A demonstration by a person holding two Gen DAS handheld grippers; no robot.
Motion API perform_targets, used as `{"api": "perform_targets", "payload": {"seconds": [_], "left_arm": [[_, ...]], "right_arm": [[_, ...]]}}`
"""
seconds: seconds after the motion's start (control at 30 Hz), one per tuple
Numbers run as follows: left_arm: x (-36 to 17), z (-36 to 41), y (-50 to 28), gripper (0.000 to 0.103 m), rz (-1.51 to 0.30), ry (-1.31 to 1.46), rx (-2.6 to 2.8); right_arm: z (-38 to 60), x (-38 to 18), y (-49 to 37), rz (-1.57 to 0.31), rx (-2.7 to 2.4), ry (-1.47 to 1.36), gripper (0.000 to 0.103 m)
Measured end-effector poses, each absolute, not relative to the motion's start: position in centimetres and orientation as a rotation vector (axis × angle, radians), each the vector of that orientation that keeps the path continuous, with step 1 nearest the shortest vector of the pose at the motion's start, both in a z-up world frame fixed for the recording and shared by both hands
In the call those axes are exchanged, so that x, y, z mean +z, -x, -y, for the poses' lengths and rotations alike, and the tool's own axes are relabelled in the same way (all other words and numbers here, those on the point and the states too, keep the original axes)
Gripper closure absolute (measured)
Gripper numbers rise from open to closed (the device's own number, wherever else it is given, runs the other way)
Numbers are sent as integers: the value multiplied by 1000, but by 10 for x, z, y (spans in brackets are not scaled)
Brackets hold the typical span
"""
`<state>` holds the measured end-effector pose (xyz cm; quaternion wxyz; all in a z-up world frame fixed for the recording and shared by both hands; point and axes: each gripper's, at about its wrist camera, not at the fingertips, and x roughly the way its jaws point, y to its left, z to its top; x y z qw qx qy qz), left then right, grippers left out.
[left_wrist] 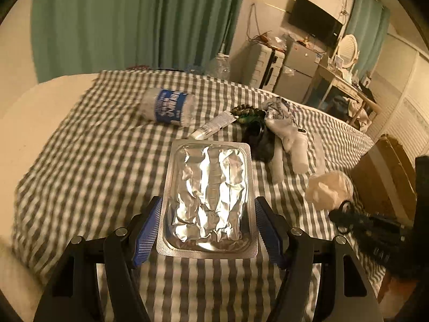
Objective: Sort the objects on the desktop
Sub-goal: 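Grasp the foil tray with the left tool while the right tool grasps the white cloth, then carry the foil tray and white cloth over the cardboard box and release both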
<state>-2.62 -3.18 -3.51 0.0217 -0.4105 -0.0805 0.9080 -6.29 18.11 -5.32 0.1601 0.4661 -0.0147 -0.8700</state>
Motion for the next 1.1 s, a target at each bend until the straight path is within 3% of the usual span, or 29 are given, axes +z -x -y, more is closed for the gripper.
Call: {"api": "perform_targets", "payload": {"seconds": [0.1,0.4,0.77,0.8,0.83,0.93,1.1], "left_arm": [[-26,29,10,33,237,1285,2825],[-37,18,10,33,244,1263,2759],[-74,24,49,33,475,1314,2596],[-75,25,51,33,488,1313,2594],[-77,27,52,33,503,1316,2591],[-80,31,54,33,549,1328,2587],[-63,28,42,33,506,1277,2652]], "right_arm": [[-195,-45,59,109,-2484,-1346,85],[-236,-57,63,368,-2471,-1405,85],[-194,-93,96,46,-2466,-1442,85],[-192,-96,97,46,-2453,-1445,86],[-188,-97,97,31,-2455,-1425,95],[-179,-85,90,-45,-2456,-1356,99],[-180,-35,71,-5,-2451,-1213,99]]}}
